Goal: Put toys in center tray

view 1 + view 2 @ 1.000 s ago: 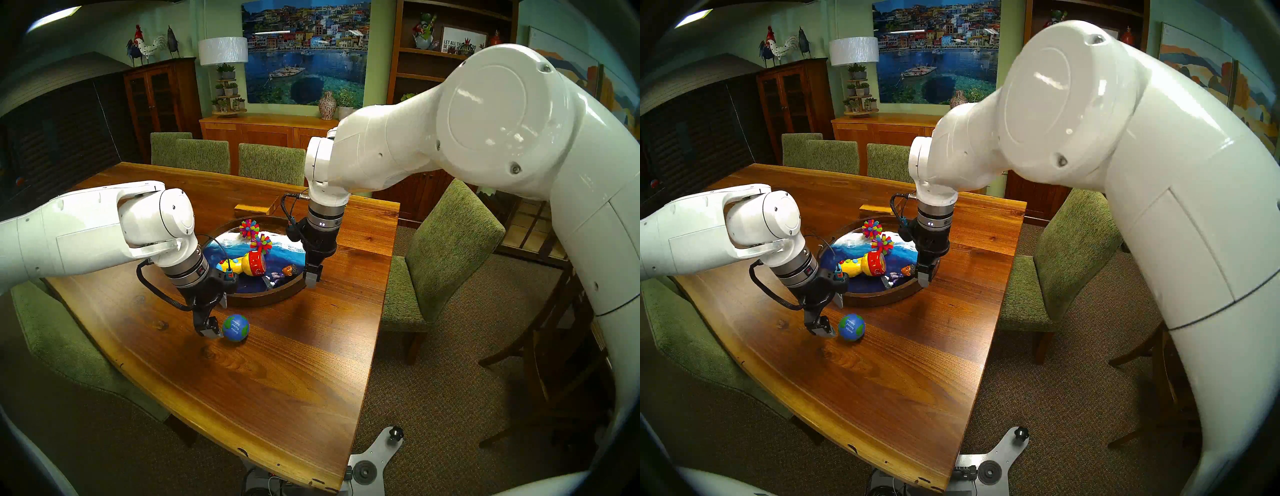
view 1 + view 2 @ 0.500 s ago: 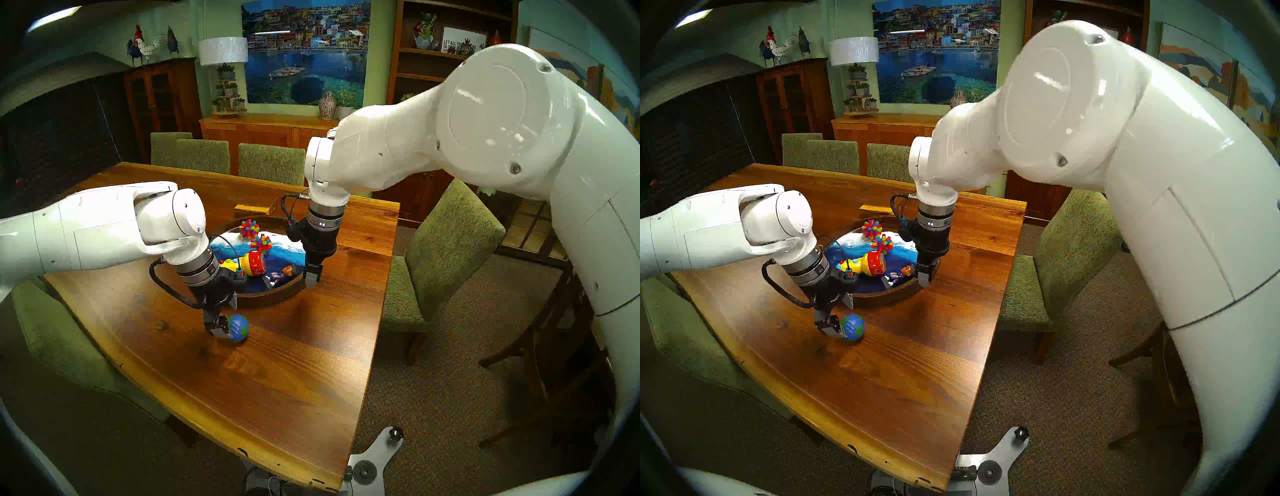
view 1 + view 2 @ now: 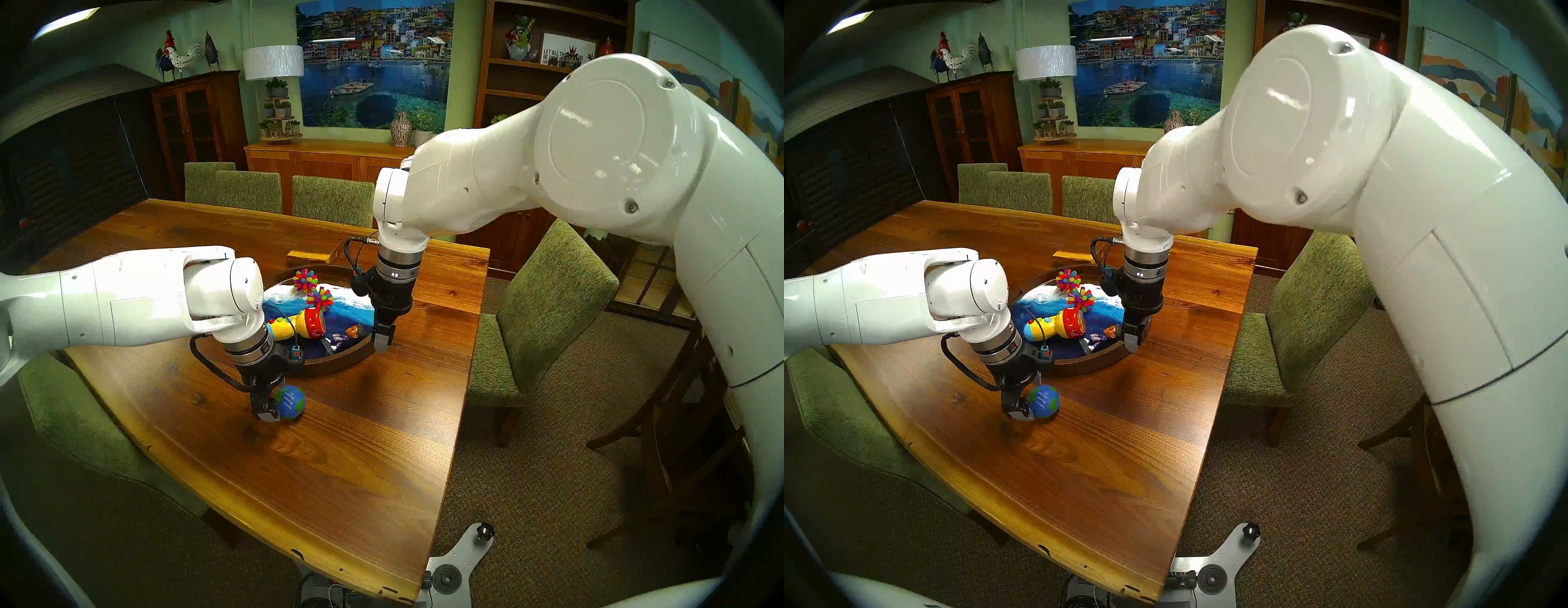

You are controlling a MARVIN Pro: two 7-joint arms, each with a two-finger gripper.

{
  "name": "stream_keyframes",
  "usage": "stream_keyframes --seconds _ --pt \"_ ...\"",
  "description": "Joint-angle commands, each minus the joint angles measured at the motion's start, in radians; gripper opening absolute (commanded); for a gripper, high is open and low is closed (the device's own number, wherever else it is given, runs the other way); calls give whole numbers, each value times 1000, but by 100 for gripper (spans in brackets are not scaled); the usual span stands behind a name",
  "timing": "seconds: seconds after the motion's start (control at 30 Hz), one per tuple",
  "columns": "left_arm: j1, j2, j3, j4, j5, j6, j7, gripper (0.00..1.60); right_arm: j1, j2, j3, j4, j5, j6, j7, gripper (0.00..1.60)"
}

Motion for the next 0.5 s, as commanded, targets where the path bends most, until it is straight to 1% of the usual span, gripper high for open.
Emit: stream_keyframes --seconds 0.0,0.03,0.07,0.27,0.37,0.47 --pt "-28 13 -26 -30 -13 3 -5 7 37 8 0 17 -2 1 -1 160" --pt "-31 16 -29 -32 -16 2 -8 7 37 8 0 17 -2 1 -1 160" --pt "-35 21 -34 -35 -18 2 -9 0 37 8 0 17 -2 1 -1 160" --pt "-44 33 -47 -34 -30 -1 -13 0 37 8 0 17 -2 1 -1 160" --pt "-56 43 -63 -37 -40 -3 -18 0 36 8 0 17 -2 1 -1 160" --pt "-70 41 -84 -23 -53 3 -23 0 36 8 0 18 -2 1 -1 160"
